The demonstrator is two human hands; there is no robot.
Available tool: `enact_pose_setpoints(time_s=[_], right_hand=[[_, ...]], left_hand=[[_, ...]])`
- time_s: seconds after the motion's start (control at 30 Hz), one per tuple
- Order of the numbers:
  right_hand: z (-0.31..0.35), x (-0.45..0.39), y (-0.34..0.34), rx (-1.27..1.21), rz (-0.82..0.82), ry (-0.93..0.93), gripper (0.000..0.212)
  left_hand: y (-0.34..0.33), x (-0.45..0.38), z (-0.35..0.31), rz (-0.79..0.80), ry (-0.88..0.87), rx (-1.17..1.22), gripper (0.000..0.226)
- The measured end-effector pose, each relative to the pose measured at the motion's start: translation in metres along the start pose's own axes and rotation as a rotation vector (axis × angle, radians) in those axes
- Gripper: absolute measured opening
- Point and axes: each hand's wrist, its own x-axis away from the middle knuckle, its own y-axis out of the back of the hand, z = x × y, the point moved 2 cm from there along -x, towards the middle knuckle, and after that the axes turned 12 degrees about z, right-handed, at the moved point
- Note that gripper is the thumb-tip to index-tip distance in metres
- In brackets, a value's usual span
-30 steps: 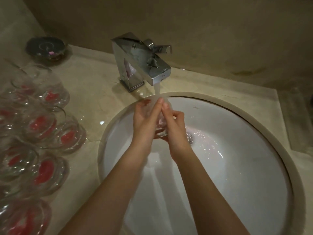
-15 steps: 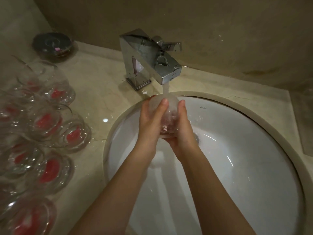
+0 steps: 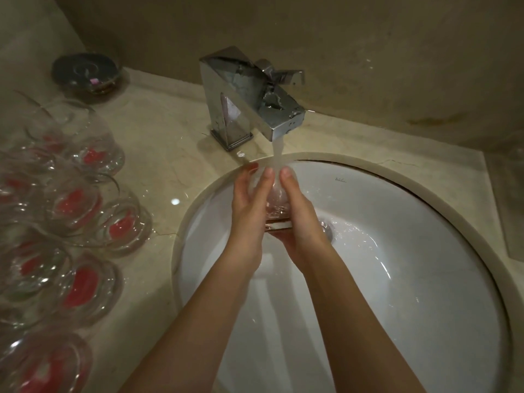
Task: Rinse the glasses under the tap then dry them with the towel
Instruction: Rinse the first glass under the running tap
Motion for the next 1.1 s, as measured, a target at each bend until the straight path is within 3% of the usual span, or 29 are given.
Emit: enact_pose_setpoints(time_s=[0.17, 0.33, 0.4, 0.57, 0.73, 0.97, 1.1], right_hand=[[0.001, -0.003, -0.002, -0.045, -0.106, -0.023, 0.061], [-0.001, -0.007, -0.002, 0.0, -0.164, -0.032, 0.088], [0.0, -0.008, -0.001, -0.032, -0.174, -0.039, 0.091], [0.0, -0.006, -0.003, -0.041, -0.163, -0.015, 0.081], [-0.001, -0.005, -0.001, -0.049, -0.158, -0.045, 0.056], [-0.003, -0.003, 0.0, 0.118, -0.203, -0.07, 0.068], [-0.004, -0.003, 0.001, 0.043, -0.262, -0.14, 0.072]], left_hand=[[0.005, -0.006, 0.003, 0.062, 0.159, 0.148, 0.065], [0.009, -0.01, 0.004, 0.047, 0.166, 0.135, 0.086], [0.008, -0.01, 0.004, 0.051, 0.135, 0.136, 0.081], [0.006, -0.009, 0.002, 0.071, 0.084, 0.137, 0.06], [0.008, -0.008, 0.006, 0.077, 0.131, 0.186, 0.074], [0.012, -0.008, 0.008, 0.088, 0.153, 0.144, 0.079], [0.01, -0.004, 0.007, 0.136, 0.18, 0.15, 0.079]])
